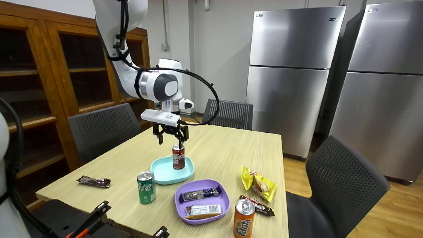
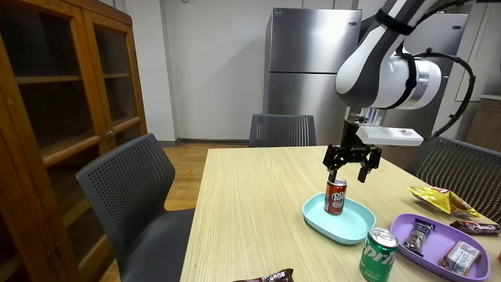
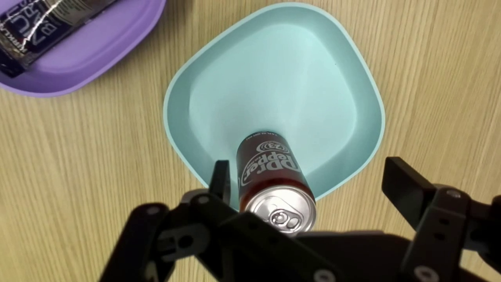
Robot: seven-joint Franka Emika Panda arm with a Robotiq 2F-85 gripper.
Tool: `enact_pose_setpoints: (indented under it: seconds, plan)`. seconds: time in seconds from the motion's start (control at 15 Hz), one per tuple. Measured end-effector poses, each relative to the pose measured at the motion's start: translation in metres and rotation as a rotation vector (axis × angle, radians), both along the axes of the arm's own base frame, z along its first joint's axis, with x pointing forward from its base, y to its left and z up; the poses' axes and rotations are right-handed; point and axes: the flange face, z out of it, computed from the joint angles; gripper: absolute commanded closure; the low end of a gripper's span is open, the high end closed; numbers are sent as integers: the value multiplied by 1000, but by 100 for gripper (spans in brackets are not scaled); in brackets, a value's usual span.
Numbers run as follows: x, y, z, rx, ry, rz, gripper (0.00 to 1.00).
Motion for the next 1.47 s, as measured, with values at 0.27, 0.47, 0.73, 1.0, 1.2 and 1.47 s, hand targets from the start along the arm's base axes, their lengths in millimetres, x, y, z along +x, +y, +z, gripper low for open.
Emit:
enact_pose_setpoints:
  seconds: [0.27,0.47,0.73,1.0,1.2,1.47]
  plan:
    - [0,0,0,0,0,0,0]
    - [-1,1,-2,0,4,2,0]
    - [-12,12,-3,2,15,33,0]
    - [-30,27,1,-27,21,111,0]
    - [-49,33,0,-65,34,181,0]
    - [-76,35,-5,-86,48,222,0]
